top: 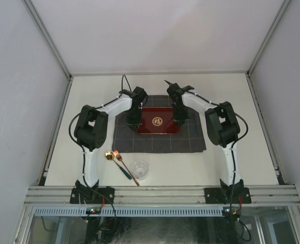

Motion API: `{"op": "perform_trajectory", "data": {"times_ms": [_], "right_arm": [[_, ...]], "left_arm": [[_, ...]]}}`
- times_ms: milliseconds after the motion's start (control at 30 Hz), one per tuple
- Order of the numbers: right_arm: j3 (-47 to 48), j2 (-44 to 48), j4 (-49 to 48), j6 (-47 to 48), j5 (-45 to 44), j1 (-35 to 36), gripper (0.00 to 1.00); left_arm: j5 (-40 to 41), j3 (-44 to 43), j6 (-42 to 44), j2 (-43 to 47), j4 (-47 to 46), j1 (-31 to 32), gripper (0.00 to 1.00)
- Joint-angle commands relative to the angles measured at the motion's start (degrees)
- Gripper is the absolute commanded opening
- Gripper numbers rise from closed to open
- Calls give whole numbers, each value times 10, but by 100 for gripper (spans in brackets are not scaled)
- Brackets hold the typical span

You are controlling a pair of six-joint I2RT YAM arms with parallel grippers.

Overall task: Set the dinner table for one person
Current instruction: Adjust the plate on the napkin.

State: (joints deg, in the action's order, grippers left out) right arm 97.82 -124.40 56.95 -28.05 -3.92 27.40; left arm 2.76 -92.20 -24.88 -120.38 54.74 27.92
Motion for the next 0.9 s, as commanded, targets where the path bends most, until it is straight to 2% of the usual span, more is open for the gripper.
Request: {"op": "perform_trajectory", "data": {"times_ms": [0, 400, 500, 600, 733, 800, 833, 867], "right_arm": [[22, 38, -18, -14, 8, 23, 0], [1, 42, -24, -20, -4, 34, 0], [-3, 45, -23, -23, -8, 35, 2], [-4, 48, -22, -24, -13, 37, 17], [-3, 51, -19, -25, -14, 40, 23], [-3, 52, -17, -26, -15, 40, 26], [-3, 54, -16, -26, -16, 41, 28], [-3, 54, -15, -27, -18, 42, 30]], "left_arm": [[-37, 12, 5, 15, -27, 11, 0], [-38, 35, -6, 16, -39, 11, 2], [-37, 41, -8, 19, -43, 11, 17], [-34, 45, -8, 24, -45, 11, 28], [-32, 44, -9, 29, -44, 11, 39], [-31, 44, -11, 30, -43, 11, 54], [-30, 45, -12, 31, -42, 11, 65], [-28, 45, -13, 33, -42, 11, 83]]}}
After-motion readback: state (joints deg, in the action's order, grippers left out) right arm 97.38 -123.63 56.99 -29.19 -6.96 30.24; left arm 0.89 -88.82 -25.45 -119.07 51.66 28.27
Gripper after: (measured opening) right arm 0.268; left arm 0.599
